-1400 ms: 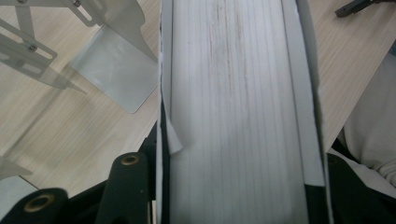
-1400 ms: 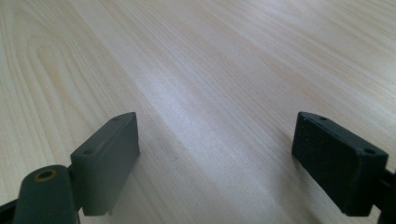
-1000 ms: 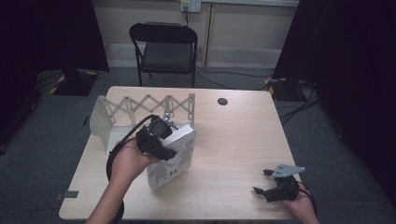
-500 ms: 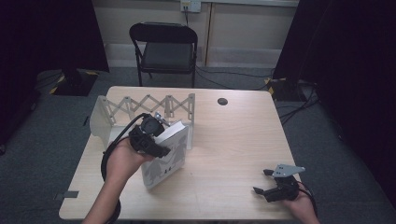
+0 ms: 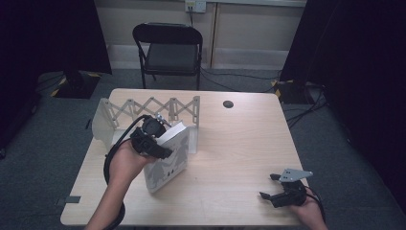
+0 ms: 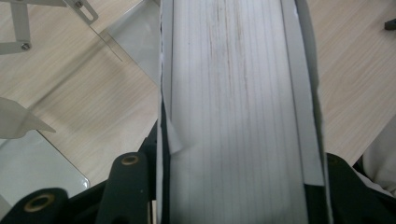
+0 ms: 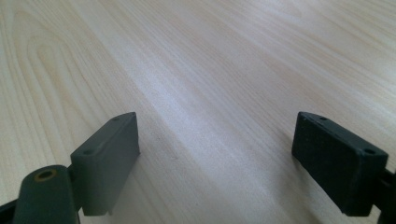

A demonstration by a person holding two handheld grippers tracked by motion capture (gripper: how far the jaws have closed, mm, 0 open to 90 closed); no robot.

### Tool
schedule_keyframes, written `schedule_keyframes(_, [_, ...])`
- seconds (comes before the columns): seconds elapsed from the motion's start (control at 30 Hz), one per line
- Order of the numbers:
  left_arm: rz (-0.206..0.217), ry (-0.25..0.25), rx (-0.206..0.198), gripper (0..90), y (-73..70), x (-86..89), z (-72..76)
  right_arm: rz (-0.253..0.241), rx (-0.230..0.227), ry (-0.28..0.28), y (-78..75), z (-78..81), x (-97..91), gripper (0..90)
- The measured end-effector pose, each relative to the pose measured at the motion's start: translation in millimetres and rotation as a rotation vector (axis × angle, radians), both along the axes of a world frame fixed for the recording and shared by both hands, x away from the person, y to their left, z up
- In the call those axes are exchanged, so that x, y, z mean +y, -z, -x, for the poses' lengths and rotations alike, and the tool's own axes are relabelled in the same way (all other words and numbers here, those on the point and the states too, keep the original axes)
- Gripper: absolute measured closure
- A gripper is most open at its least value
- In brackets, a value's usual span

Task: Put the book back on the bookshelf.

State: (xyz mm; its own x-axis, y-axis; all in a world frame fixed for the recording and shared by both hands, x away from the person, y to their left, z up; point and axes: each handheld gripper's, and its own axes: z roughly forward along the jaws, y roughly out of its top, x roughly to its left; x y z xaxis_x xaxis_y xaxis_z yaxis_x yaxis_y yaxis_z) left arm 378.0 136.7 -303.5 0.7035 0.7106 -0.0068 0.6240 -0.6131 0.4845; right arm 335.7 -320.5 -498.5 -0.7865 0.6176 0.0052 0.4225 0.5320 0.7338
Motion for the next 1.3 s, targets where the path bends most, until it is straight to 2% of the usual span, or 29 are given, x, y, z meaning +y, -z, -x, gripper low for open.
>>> schedule_keyframes(0.23, [0.004, -0.024, 0.007, 52.3, -1.1, -1.0, -5.5, 0.001, 0.000, -0.001, 0.0, 0.0, 0.0, 14.4])
schedule_keyframes(0.3, [-0.005, -0.017, -0.001, 52.3, -1.8, -2.0, -6.6, 0.002, 0.000, 0.000, -0.1, 0.0, -0.1, 14.4])
schedule_keyframes(0.43, [0.001, -0.032, 0.005, 52.4, -3.0, -3.5, -9.9, 0.001, -0.001, -0.001, 0.0, -0.1, -0.1, 14.3])
schedule_keyframes(0.83, [-0.016, -0.044, 0.018, 52.3, -4.1, -9.5, -17.6, 0.001, 0.000, -0.001, 0.0, 0.0, -0.1, 14.4])
schedule_keyframes(1.2, [-0.010, -0.087, 0.021, 52.3, -7.8, -12.7, -26.8, 0.000, 0.000, 0.000, 0.0, 0.0, 0.0, 14.4])
schedule_keyframes(1.3, [-0.021, -0.093, 0.022, 52.3, -7.4, -13.9, -29.1, 0.000, 0.001, 0.000, 0.0, 0.0, 0.0, 14.4])
